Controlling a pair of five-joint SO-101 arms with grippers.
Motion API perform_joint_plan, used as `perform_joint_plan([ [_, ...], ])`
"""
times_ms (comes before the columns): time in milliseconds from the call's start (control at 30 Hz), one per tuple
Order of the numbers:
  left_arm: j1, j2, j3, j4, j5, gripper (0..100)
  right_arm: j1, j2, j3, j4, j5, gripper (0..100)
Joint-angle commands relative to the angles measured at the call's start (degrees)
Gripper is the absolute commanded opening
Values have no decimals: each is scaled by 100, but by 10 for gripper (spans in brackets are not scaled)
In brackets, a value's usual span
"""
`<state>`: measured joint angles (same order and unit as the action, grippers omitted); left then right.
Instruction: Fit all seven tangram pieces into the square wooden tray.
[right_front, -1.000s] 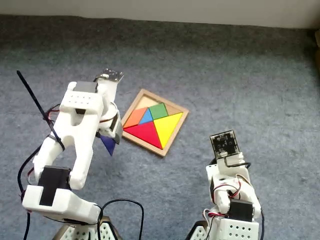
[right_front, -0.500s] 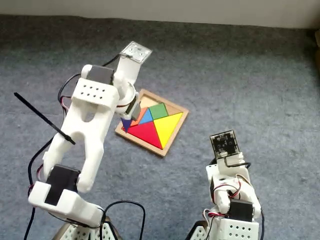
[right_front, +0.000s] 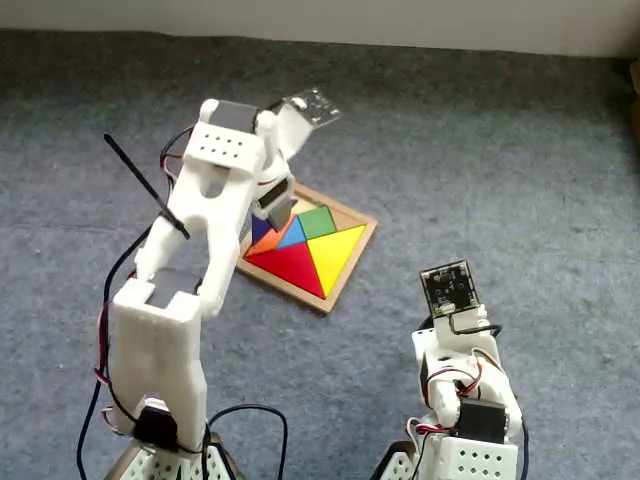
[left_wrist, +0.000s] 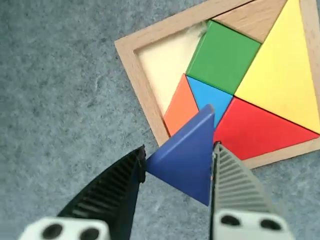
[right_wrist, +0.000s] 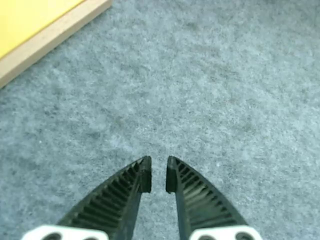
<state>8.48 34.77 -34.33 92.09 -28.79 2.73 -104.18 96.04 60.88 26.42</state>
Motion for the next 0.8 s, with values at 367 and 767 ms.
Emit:
perform_joint_plan([
  [367, 127, 1710, -2712, 589, -1486, 175, 57, -66, 725, -110, -18, 67],
  [767, 303, 1886, -2897, 563, -1785, 180, 57, -66, 725, -110, -18, 67],
])
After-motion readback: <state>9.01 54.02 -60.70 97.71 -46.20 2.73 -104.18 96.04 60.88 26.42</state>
